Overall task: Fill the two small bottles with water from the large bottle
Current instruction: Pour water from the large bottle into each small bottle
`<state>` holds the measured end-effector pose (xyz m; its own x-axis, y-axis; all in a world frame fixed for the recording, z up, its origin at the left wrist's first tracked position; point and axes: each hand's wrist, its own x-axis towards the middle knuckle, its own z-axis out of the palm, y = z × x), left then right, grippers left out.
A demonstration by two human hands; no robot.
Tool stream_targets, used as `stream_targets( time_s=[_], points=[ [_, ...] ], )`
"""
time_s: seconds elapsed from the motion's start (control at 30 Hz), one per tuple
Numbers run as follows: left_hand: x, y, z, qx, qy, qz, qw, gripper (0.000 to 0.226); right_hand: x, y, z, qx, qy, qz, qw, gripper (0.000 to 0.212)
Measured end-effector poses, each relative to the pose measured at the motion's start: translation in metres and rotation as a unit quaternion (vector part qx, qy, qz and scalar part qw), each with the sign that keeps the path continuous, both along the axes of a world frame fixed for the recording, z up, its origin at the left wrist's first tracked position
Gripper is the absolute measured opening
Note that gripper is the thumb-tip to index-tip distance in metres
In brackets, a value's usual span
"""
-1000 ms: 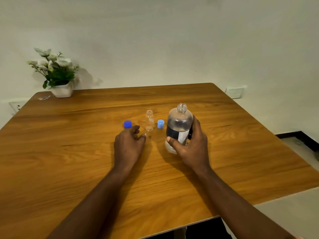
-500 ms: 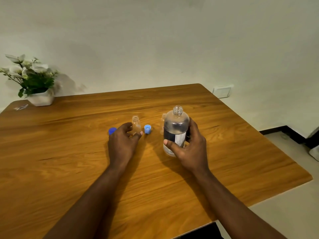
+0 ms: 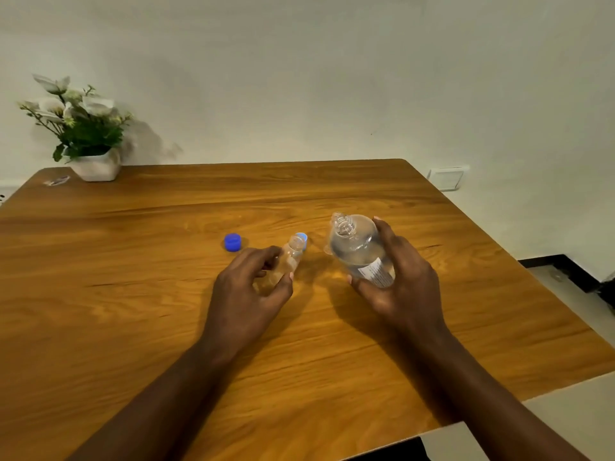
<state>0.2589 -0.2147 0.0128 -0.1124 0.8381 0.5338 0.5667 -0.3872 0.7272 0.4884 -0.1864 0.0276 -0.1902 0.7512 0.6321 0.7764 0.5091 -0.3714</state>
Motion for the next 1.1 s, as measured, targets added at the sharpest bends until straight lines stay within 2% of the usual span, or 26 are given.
stream_targets(
  time_s=[0.43,1.1],
  points=[
    [0.003,-0.004,0.004,0.016,0.002,-0.055,0.998,0.04,0.007,-0.004,0.012,0.003,-0.142,0.013,0.99,0.085],
    [0.002,-0.004,0.006,0.009,-0.001,-0.066,0.998,0.042,0.013,0.003,0.034,0.013,-0.214,0.02,0.976,0.085]
  ],
)
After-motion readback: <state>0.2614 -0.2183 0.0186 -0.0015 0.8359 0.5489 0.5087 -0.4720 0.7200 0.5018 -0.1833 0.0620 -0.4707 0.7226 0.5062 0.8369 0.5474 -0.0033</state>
